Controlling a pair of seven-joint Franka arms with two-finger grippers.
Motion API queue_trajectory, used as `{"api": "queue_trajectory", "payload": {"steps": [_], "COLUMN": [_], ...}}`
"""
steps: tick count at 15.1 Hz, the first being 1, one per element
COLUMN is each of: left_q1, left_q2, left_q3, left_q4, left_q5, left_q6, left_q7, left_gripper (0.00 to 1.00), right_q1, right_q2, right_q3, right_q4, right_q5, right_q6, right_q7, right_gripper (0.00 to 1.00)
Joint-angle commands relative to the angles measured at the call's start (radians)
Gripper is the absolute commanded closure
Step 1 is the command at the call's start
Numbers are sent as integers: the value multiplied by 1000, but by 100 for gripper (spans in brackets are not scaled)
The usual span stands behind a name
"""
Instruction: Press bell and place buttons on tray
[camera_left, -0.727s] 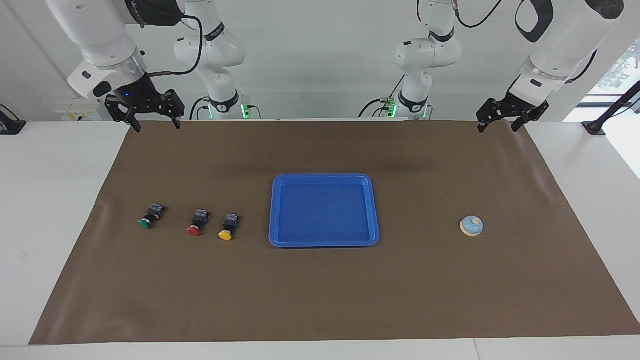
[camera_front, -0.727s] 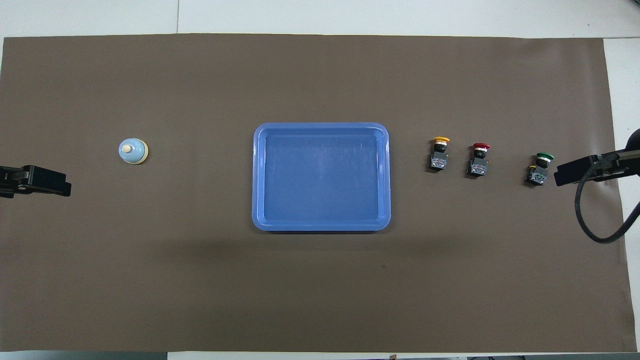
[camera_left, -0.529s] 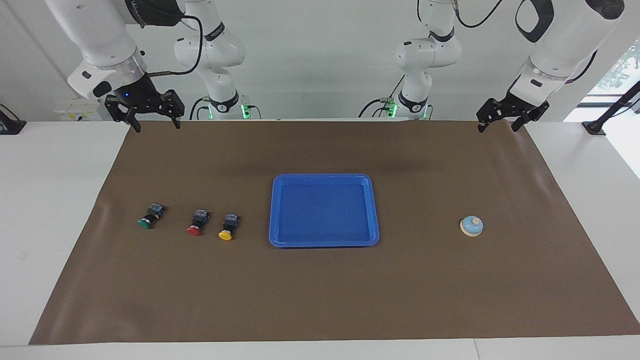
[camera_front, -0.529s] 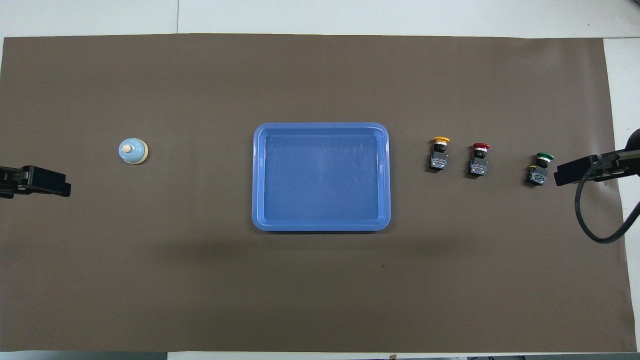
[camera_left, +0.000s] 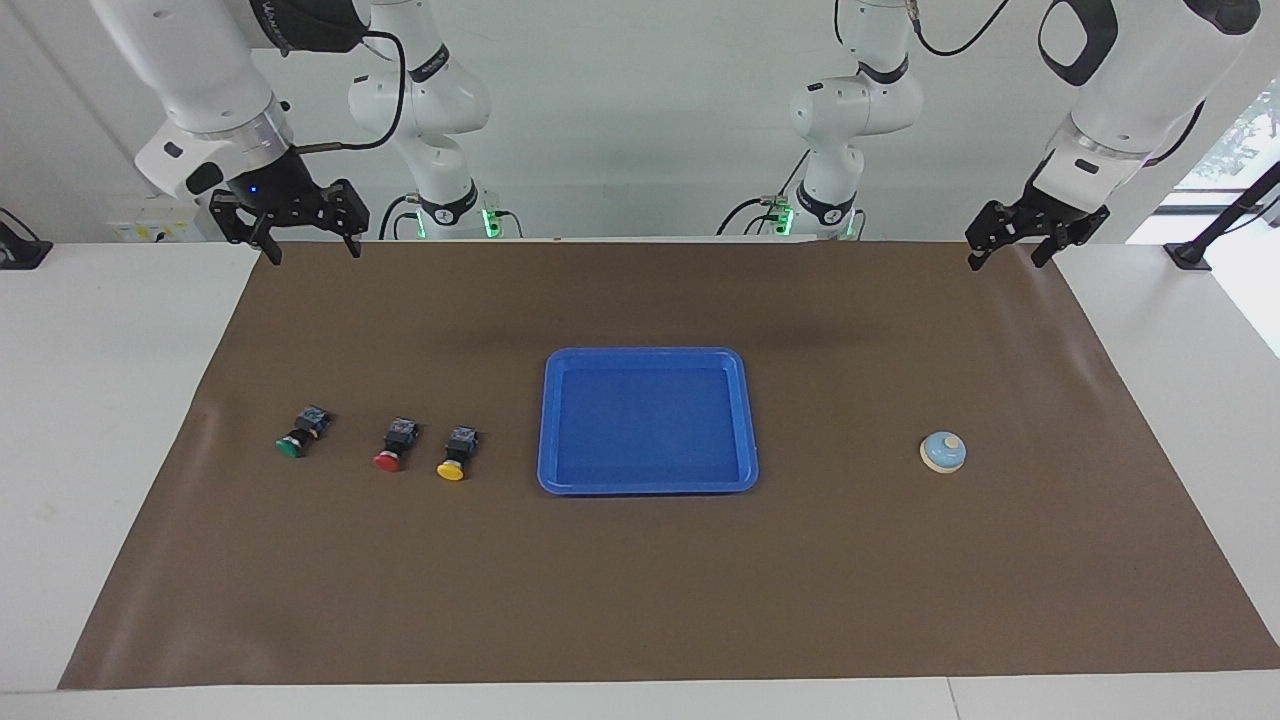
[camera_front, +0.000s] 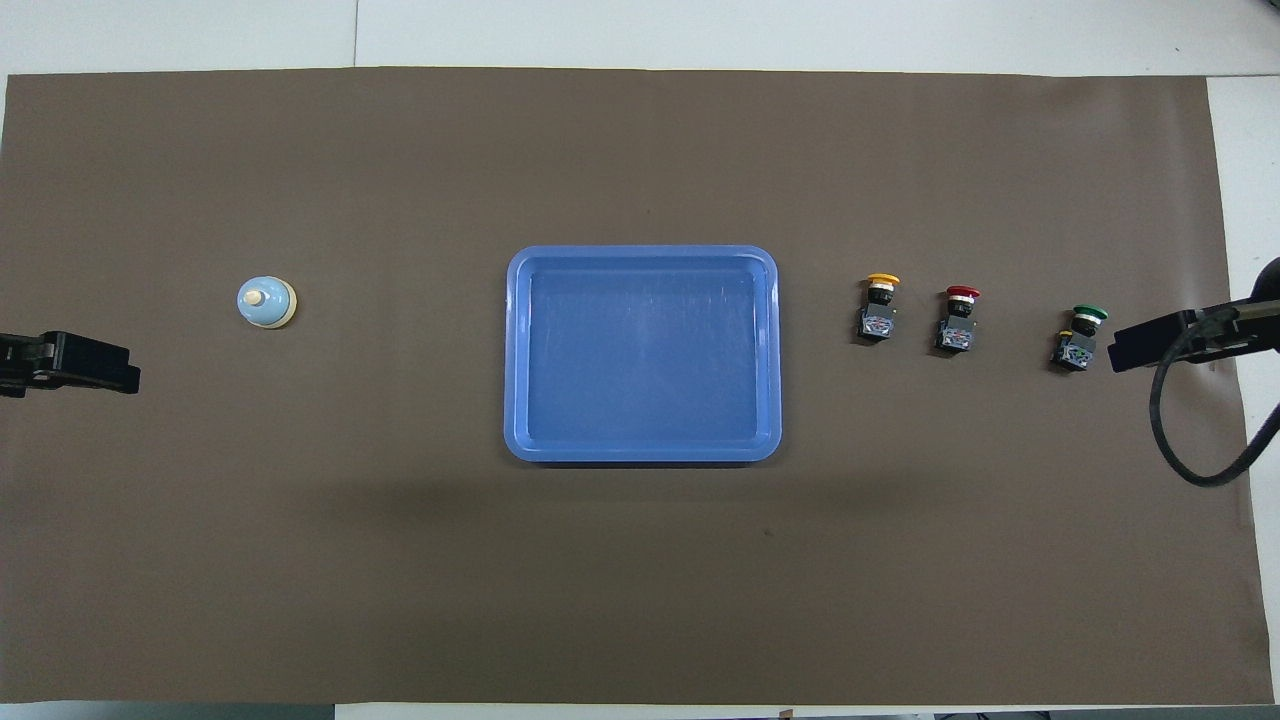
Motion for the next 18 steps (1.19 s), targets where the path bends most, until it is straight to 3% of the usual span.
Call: {"api": "queue_trajectory", "payload": {"steps": [1,4,12,18], "left_q1": [23,66,52,-3], "left_q2": [40,105,360,419], "left_q3": [-1,-3,-3,-3], "left_q4": [-24,-21,-10,-44], "left_q5": [18,20,21,23], "left_q6": [84,169,446,549], "left_q7": [6,1,-46,-166], "left_gripper": [100,100,100,100], "right_q1": [-13,-13,-13,-13], "right_q2": [-17,-17,-17,-17], "right_q3": [8,8,8,8], "right_q4": [-15,-15,-15,-15], "right_q5": [-4,-4,-5,-4], "right_q6": [1,1,1,1], "right_q7": [-16,-16,-16,-16], "right_gripper": [0,0,0,0]}}
